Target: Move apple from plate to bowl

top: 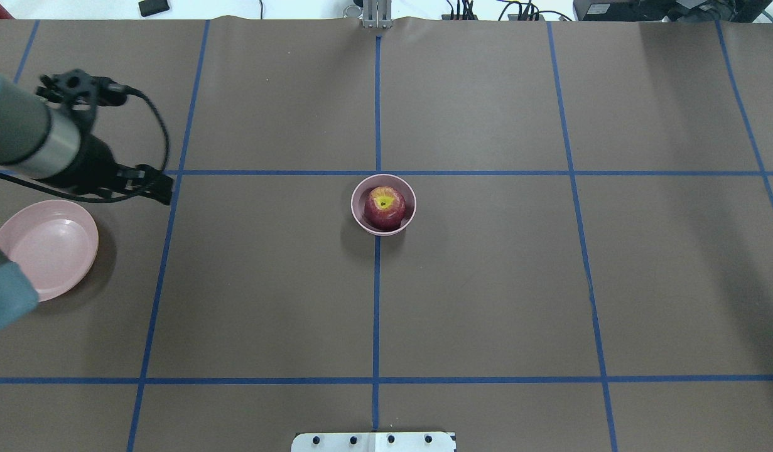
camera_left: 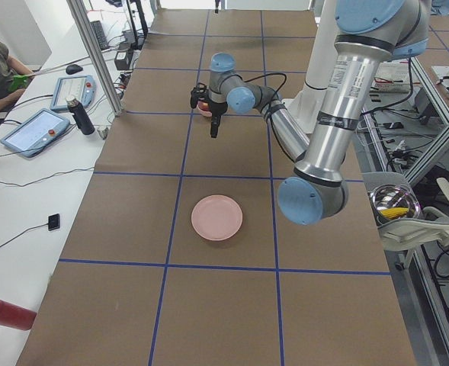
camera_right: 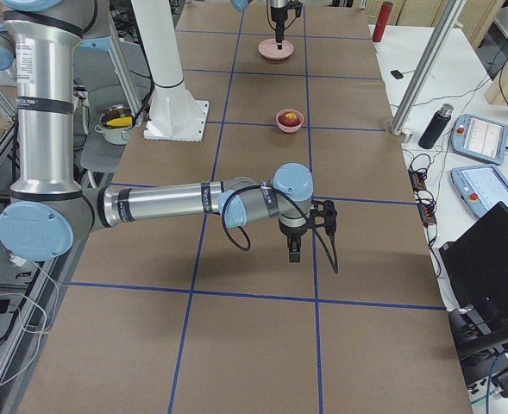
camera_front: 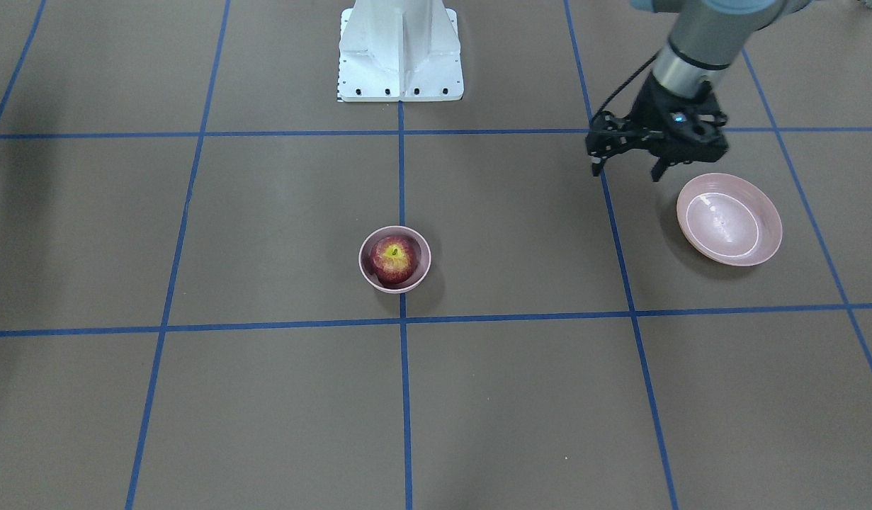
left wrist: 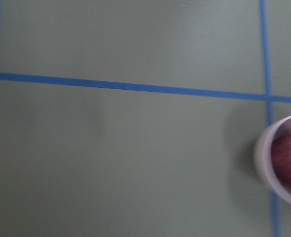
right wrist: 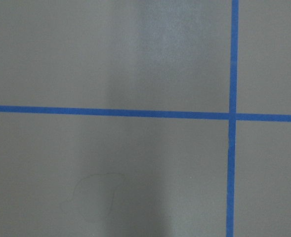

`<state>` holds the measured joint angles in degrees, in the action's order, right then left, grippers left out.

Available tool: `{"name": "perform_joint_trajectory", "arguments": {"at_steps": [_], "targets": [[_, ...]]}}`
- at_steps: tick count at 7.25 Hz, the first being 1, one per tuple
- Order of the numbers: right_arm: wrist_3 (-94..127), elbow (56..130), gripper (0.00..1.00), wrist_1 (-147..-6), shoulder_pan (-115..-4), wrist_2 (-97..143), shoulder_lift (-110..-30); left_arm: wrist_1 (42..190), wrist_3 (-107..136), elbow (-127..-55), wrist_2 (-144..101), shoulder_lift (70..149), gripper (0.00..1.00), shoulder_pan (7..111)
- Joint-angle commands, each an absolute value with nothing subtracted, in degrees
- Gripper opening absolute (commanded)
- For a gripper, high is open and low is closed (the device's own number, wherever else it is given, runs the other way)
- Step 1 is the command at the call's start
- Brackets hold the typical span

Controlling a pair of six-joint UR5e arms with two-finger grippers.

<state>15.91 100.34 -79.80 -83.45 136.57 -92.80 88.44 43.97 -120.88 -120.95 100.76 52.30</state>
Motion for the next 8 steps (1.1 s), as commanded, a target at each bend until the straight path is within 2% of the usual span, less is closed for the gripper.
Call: {"name": "perform_joint_trajectory", "arguments": {"at_steps": [1,3,5,8], "targets": [[15.73,99.85,1.0,-79.63,-83.76,137.02,-92.72,88.33,20.57,-118.68,-129.26,91.61,0.97,66.39],[15.82,100.37,1.0,-79.19,-83.85,136.93,-93.95,88.59,4.13,-109.39,-130.78,90.79,0.97,75.18],[15.82,100.54,1.0,-79.19,-83.76,136.67,-95.18,88.77,0.53,-104.44,-137.13,91.06,0.98,82.24],[15.73,101.24,1.0,-79.1,-83.76,136.76,-95.27,90.79,1.14,-102.83,-140.8,89.83,0.98,83.32]]}}
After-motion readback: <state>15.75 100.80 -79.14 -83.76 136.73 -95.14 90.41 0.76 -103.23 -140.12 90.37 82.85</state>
